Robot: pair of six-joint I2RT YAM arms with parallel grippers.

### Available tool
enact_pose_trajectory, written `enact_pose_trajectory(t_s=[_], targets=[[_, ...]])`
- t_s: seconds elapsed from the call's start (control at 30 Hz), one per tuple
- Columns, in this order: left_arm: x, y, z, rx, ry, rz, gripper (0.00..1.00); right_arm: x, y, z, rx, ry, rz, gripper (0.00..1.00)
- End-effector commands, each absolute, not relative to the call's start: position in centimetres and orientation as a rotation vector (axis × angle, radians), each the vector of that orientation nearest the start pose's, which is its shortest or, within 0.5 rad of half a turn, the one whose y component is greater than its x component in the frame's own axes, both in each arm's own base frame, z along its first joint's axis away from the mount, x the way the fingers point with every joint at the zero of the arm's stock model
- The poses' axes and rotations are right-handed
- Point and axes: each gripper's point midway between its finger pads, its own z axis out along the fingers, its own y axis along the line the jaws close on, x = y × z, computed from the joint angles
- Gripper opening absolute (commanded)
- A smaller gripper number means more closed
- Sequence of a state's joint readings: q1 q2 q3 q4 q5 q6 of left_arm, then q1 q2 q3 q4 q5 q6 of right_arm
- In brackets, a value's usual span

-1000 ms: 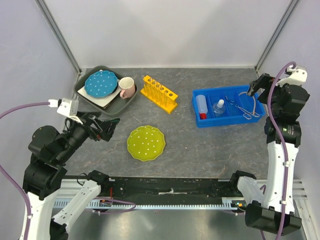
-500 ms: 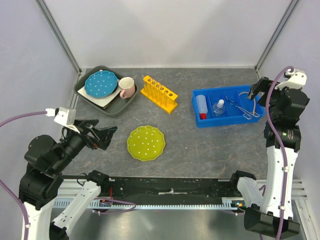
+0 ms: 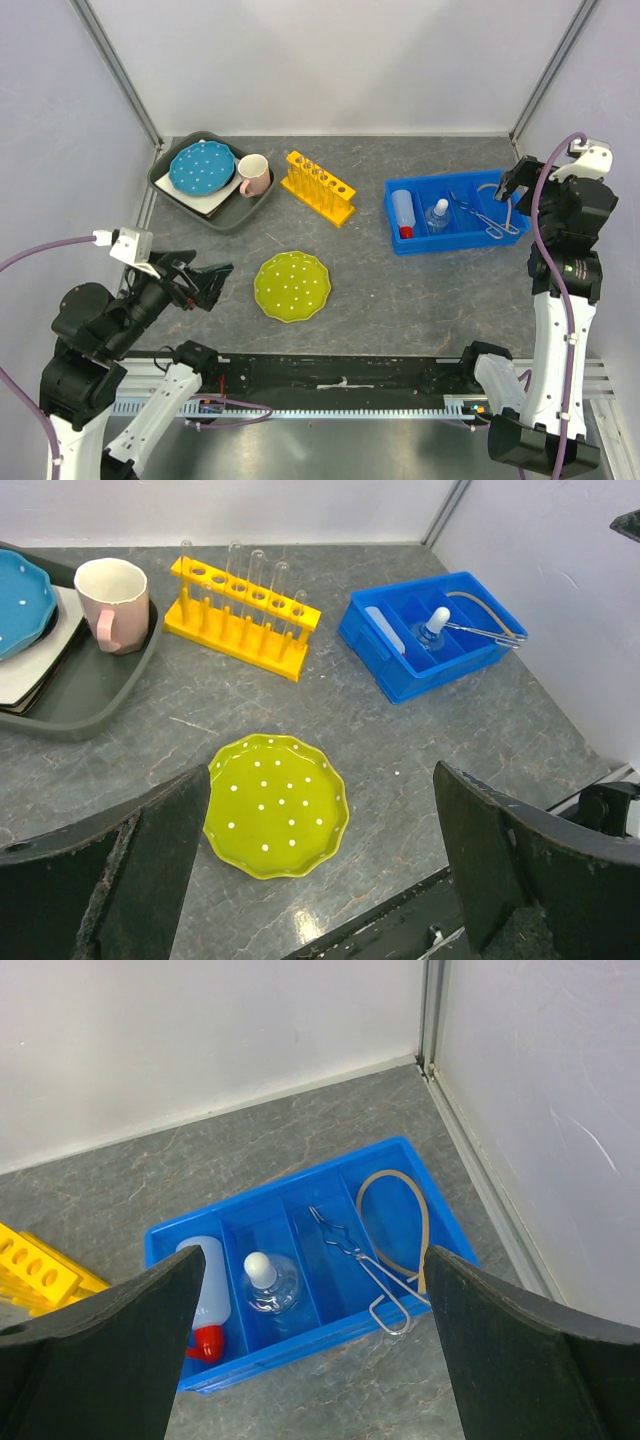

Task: Organize the chemistry lab equipment

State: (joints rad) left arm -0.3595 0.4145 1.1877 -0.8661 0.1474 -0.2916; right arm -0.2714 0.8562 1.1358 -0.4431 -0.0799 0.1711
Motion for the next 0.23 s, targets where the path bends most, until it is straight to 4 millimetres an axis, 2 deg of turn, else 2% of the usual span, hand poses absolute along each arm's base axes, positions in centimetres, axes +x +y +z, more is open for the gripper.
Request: enact_pose_trajectory(t_s=[0.0, 0.07, 0.2], targets=[[12.8, -8.3, 36.9, 0.167, 1.676, -0.58, 0.99, 29.3, -6.7, 37.2, 0.343, 1.666, -0.043, 0.98], [12.7, -8.1, 36.7, 0.161, 1.674, -0.574, 0.99, 29.4, -6.9, 37.1, 0.349, 1.676, -0.052, 0.98], [12.6, -8.0, 36.7, 0.164, 1.662, -0.568, 0.99, 29.4, -7.3, 38.2, 0.319, 1.672, -0.096, 0.98]])
